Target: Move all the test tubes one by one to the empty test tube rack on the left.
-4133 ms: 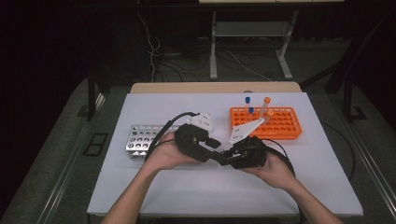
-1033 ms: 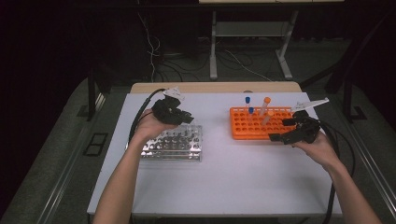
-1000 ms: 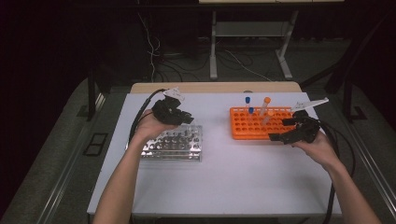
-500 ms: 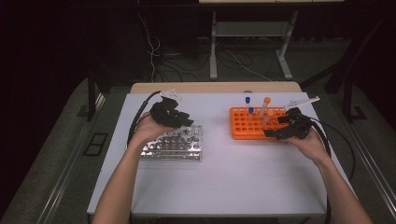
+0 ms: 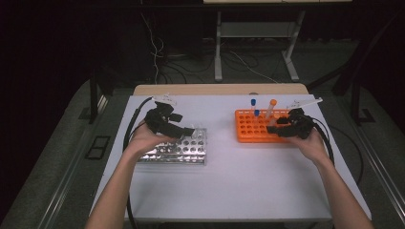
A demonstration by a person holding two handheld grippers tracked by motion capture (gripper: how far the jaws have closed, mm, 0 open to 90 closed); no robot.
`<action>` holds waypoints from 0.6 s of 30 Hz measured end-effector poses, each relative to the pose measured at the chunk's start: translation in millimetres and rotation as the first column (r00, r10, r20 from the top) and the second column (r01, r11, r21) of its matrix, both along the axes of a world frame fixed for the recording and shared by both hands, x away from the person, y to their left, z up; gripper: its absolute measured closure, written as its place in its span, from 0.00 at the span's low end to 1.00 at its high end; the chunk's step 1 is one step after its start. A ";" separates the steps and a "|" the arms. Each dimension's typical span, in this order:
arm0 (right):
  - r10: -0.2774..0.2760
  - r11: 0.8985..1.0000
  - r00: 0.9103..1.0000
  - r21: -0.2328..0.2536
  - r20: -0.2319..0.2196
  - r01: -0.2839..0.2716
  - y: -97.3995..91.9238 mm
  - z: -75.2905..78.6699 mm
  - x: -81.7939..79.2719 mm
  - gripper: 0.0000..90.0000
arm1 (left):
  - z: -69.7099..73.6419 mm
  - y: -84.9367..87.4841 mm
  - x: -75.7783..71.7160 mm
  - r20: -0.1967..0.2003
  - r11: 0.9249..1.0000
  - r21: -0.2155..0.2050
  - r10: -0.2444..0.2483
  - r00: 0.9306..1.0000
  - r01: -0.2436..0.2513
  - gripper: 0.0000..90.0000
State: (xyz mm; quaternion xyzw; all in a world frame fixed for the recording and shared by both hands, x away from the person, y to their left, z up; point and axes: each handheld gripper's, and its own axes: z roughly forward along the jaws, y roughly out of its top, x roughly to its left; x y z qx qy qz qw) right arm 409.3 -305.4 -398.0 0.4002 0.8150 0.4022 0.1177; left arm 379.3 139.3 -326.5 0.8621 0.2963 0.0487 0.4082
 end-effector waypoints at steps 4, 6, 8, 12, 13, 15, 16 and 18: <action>-0.018 1.000 1.000 -0.010 0.012 0.018 3.0 -0.6 3.5 0.52 | -0.4 0.9 -10.6 -0.006 1.000 0.008 0.002 1.000 -0.002 0.09; -0.017 1.000 1.000 -0.016 0.020 0.017 4.7 -1.4 4.6 0.57 | -1.0 0.8 -15.1 -0.020 1.000 0.011 0.005 1.000 -0.005 0.00; -0.013 1.000 1.000 -0.018 0.018 0.014 6.1 -2.3 4.9 0.65 | -1.1 0.7 -19.9 -0.014 1.000 0.019 0.008 1.000 -0.008 0.00; -0.021 0.999 0.999 -0.039 0.029 0.022 9.0 -2.8 4.4 0.79 | -0.4 1.0 -26.4 -0.013 1.000 0.010 -0.006 1.000 0.006 0.00; -0.027 0.998 0.999 -0.049 0.037 0.029 9.5 -2.5 4.1 0.81 | -0.1 0.8 -27.5 -0.013 1.000 0.016 -0.012 1.000 0.012 0.00; -0.025 0.998 0.999 -0.054 0.039 0.027 8.5 -1.2 4.3 0.81 | 0.6 0.1 -29.7 -0.013 1.000 0.015 -0.018 1.000 0.019 0.00; -0.028 0.998 0.999 -0.054 0.037 0.030 8.3 0.1 3.7 0.81 | 0.9 -0.3 -30.5 -0.010 1.000 0.017 -0.023 1.000 0.024 0.00; -0.026 0.998 0.999 -0.055 0.041 0.028 7.3 3.2 2.9 0.81 | 1.0 -1.8 -32.3 -0.007 0.999 0.019 -0.026 1.000 0.026 0.00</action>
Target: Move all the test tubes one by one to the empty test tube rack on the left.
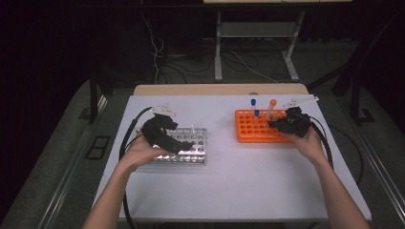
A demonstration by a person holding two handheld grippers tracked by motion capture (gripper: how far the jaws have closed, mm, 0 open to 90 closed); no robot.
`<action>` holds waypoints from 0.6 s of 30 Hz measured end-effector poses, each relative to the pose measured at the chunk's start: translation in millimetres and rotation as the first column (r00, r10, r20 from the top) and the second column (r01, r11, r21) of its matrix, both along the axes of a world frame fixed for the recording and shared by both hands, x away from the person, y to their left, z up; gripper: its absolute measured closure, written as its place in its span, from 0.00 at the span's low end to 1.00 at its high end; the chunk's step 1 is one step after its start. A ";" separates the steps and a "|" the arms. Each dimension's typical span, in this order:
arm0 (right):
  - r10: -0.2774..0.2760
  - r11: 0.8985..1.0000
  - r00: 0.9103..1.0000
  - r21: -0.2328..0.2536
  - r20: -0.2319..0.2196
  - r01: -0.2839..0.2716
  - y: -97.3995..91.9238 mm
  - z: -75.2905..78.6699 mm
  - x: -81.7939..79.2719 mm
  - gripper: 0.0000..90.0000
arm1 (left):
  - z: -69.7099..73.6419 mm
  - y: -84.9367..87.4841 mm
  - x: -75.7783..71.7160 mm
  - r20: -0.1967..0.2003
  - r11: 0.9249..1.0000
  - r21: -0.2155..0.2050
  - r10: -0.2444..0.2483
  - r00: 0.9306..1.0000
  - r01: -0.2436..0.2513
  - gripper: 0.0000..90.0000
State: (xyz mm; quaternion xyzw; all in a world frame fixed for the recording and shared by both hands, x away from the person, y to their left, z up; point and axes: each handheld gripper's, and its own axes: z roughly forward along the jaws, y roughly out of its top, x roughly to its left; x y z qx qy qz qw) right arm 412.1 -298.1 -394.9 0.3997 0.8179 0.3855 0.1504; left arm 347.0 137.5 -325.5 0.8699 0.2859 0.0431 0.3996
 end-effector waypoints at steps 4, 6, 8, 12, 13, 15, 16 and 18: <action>0.002 1.000 1.000 -0.010 0.005 -0.002 -1.0 10.0 -2.5 0.82 | 0.8 -2.4 -2.1 0.005 1.000 0.006 -0.010 1.000 0.010 0.00; 0.002 1.000 1.000 -0.020 0.006 -0.002 -1.0 16.2 -4.5 0.82 | 1.3 -3.3 -3.1 0.005 1.000 0.004 -0.014 1.000 0.014 0.00; 0.009 1.000 1.000 -0.014 0.005 -0.009 -2.0 22.3 -6.9 0.82 | 1.9 -4.2 -4.1 0.007 1.000 0.009 -0.016 1.000 0.016 0.00; 0.027 1.000 1.000 -0.012 -0.008 -0.027 -2.8 33.2 -12.8 0.82 | 3.9 -4.7 -5.5 0.012 1.000 0.009 -0.023 1.000 0.022 0.00; 0.034 0.999 0.999 -0.015 -0.011 -0.034 -2.4 35.8 -14.8 0.82 | 4.7 -4.6 -5.7 0.015 1.000 0.012 -0.027 1.000 0.027 0.00; 0.047 0.999 0.999 -0.023 -0.017 -0.047 -1.1 41.2 -19.1 0.82 | 5.9 -5.4 -6.8 0.016 1.000 0.012 -0.028 0.999 0.028 0.00; 0.055 0.998 0.998 -0.023 -0.020 -0.056 0.0 44.0 -21.4 0.82 | 6.6 -5.8 -7.1 0.019 0.999 0.012 -0.032 0.999 0.031 0.00; 0.076 0.997 0.997 -0.022 -0.022 -0.077 2.2 49.6 -26.3 0.82 | 8.4 -6.9 -8.5 0.022 0.999 0.012 -0.035 0.999 0.035 0.00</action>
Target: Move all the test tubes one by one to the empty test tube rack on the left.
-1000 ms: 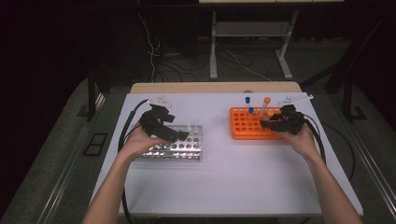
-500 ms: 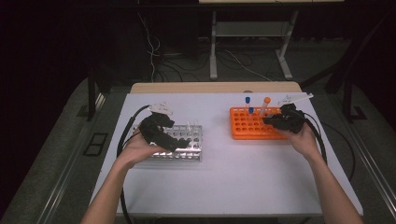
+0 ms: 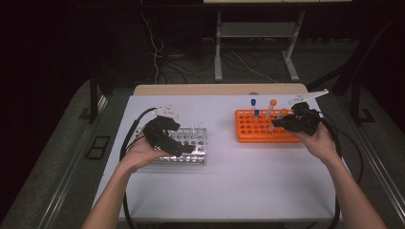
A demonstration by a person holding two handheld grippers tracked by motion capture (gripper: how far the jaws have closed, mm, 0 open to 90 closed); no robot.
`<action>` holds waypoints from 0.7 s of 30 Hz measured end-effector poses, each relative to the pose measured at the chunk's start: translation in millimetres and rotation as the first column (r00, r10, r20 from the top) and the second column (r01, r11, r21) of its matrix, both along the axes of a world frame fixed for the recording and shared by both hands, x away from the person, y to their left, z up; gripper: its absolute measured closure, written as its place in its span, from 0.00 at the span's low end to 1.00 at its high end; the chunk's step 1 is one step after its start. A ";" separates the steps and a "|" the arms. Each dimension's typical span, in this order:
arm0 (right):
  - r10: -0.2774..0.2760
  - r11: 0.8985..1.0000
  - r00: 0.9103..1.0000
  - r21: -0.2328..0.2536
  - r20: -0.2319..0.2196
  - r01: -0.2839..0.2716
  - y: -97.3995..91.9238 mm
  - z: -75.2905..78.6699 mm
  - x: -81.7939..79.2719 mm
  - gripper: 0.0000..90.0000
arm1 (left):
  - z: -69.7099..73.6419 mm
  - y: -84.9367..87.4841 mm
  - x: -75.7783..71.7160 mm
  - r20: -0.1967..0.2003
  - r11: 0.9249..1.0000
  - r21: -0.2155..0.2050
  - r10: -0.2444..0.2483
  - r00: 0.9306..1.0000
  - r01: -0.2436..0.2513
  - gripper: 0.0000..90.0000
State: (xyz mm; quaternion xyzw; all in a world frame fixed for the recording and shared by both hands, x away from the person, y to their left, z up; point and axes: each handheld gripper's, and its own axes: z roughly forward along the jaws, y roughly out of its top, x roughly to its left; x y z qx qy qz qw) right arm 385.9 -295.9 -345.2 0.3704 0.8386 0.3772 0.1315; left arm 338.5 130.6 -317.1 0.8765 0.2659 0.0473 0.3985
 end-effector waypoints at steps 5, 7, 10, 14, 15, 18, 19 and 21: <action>0.056 0.998 0.998 0.016 -0.010 -0.056 9.0 11.4 -16.7 0.82 | 4.7 -5.1 -3.9 0.013 1.000 0.007 -0.025 1.000 0.025 0.00; 0.082 0.997 0.997 0.016 -0.013 -0.081 13.5 14.5 -23.1 0.82 | 6.5 -8.2 -5.6 0.021 0.999 0.009 -0.039 0.999 0.039 0.00; 0.116 0.993 0.993 0.001 -0.004 -0.116 21.7 19.4 -33.4 0.82 | 9.1 -13.8 -8.2 0.029 0.998 0.010 -0.060 0.998 0.060 0.00; 0.164 0.986 0.986 -0.012 -0.017 -0.164 33.8 25.1 -44.7 0.82 | 13.1 -22.6 -11.4 0.037 0.996 0.014 -0.091 0.995 0.091 0.00; 0.174 0.984 0.985 -0.018 -0.018 -0.175 37.2 25.9 -47.1 0.82 | 14.3 -24.6 -12.0 0.038 0.995 0.018 -0.100 0.994 0.099 0.00; 0.207 0.978 0.978 -0.025 -0.031 -0.207 47.1 27.9 -53.4 0.82 | 17.2 -31.2 -13.9 0.041 0.993 0.021 -0.121 0.992 0.120 0.00; 0.219 0.975 0.975 -0.024 -0.034 -0.220 50.3 28.2 -55.1 0.82 | 17.9 -33.5 -14.3 0.042 0.992 0.021 -0.129 0.991 0.128 0.00; 0.245 0.969 0.969 -0.025 -0.042 -0.246 57.3 28.2 -58.3 0.82 | 19.5 -38.2 -15.8 0.046 0.990 0.024 -0.142 0.989 0.141 0.00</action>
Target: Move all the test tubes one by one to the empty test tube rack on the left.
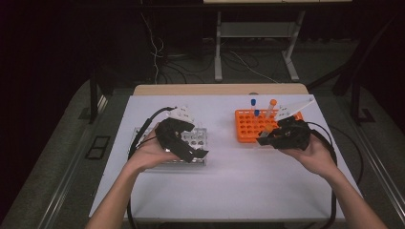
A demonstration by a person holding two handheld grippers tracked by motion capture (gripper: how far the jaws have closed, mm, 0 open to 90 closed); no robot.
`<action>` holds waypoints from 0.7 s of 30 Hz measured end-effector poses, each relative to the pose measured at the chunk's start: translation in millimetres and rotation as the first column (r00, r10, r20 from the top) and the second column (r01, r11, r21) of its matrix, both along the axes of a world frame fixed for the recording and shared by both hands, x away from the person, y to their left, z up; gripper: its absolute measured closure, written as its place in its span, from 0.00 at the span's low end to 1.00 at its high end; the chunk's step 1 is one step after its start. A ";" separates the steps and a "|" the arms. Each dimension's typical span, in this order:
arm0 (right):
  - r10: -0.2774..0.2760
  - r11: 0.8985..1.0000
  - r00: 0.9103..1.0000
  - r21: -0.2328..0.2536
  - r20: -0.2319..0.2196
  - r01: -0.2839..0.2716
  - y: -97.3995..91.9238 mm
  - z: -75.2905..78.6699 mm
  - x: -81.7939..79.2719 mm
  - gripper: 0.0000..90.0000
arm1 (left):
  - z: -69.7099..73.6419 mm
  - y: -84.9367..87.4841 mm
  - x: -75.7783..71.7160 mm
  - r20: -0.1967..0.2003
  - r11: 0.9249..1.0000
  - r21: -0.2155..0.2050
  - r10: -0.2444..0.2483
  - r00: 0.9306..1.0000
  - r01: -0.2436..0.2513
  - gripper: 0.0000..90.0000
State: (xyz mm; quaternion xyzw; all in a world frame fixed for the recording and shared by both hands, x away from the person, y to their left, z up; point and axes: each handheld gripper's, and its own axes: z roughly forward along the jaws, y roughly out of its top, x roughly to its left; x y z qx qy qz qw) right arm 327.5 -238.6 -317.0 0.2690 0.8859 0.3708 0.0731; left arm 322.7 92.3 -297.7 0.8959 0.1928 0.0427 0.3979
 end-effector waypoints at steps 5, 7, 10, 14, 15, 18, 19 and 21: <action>0.064 0.998 0.998 -0.019 -0.020 -0.065 19.7 -3.7 -6.7 0.82 | 3.2 -12.9 -3.8 0.009 0.999 0.014 -0.052 0.999 0.052 0.01; 0.087 0.996 0.996 -0.028 -0.028 -0.088 27.5 -6.0 -9.1 0.82 | 3.4 -18.1 -5.2 0.009 0.997 0.022 -0.072 0.997 0.071 0.02; 0.118 0.992 0.993 -0.038 -0.031 -0.119 38.2 -9.7 -12.0 0.82 | 3.4 -24.8 -7.3 0.002 0.995 0.028 -0.098 0.995 0.098 0.04; 0.156 0.987 0.987 -0.043 -0.036 -0.158 51.3 -12.4 -16.1 0.81 | 3.5 -31.5 -8.9 0.001 0.991 0.039 -0.127 0.992 0.127 0.07; 0.163 0.985 0.986 -0.043 -0.041 -0.165 55.1 -12.9 -17.8 0.82 | 3.4 -33.1 -9.3 0.001 0.990 0.038 -0.135 0.991 0.135 0.08; 0.198 0.978 0.979 -0.051 -0.041 -0.200 66.1 -15.3 -21.9 0.82 | 3.3 -37.6 -10.5 -0.003 0.988 0.037 -0.153 0.988 0.153 0.12; 0.208 0.976 0.977 -0.054 -0.043 -0.210 69.6 -16.1 -23.1 0.82 | 3.3 -39.0 -10.9 -0.006 0.986 0.036 -0.160 0.987 0.160 0.14; 0.223 0.973 0.974 -0.058 -0.049 -0.226 76.2 -17.3 -25.4 0.82 | 3.2 -41.7 -11.6 -0.010 0.984 0.038 -0.174 0.985 0.174 0.16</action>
